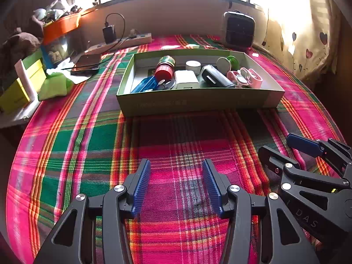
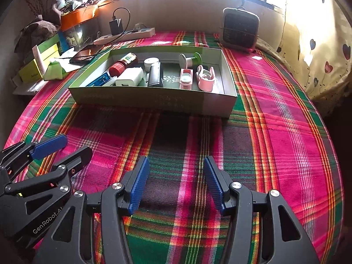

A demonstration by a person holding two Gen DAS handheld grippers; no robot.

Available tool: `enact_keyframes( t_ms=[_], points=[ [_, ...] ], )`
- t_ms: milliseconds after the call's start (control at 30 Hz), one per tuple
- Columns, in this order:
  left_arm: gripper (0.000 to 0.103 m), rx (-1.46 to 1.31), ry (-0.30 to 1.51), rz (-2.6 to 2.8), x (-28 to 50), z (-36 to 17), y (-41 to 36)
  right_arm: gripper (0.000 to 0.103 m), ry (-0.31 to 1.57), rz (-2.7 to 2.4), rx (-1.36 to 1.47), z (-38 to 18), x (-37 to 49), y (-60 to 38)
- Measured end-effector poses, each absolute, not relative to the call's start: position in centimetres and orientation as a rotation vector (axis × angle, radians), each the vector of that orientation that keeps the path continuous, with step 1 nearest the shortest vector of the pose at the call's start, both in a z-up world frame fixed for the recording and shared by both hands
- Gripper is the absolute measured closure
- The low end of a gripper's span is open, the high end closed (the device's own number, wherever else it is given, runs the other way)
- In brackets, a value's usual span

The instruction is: Organize rigid objects

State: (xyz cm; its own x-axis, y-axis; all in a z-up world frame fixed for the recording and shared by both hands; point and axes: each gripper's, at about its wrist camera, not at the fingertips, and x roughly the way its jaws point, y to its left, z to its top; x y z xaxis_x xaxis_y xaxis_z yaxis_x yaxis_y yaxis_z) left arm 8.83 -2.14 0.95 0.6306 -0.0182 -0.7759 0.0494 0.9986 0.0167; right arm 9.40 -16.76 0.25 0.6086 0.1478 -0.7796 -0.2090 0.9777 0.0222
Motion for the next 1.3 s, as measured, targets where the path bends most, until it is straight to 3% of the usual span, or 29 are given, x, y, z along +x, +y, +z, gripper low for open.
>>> enact_keyframes(
  t_ms=[433,1300],
  points=[
    [0.054,0.038,0.888,-0.034,8.84,0.95,-2.19,0.041,0.897,0.182,-0.073,0.16,9.45,-17.02],
    [0.054,0.038,0.887,-0.034,8.84,0.95,-2.20,0.039,0.897,0.182,-0.072,0.13,9.43,-17.04]
  ],
)
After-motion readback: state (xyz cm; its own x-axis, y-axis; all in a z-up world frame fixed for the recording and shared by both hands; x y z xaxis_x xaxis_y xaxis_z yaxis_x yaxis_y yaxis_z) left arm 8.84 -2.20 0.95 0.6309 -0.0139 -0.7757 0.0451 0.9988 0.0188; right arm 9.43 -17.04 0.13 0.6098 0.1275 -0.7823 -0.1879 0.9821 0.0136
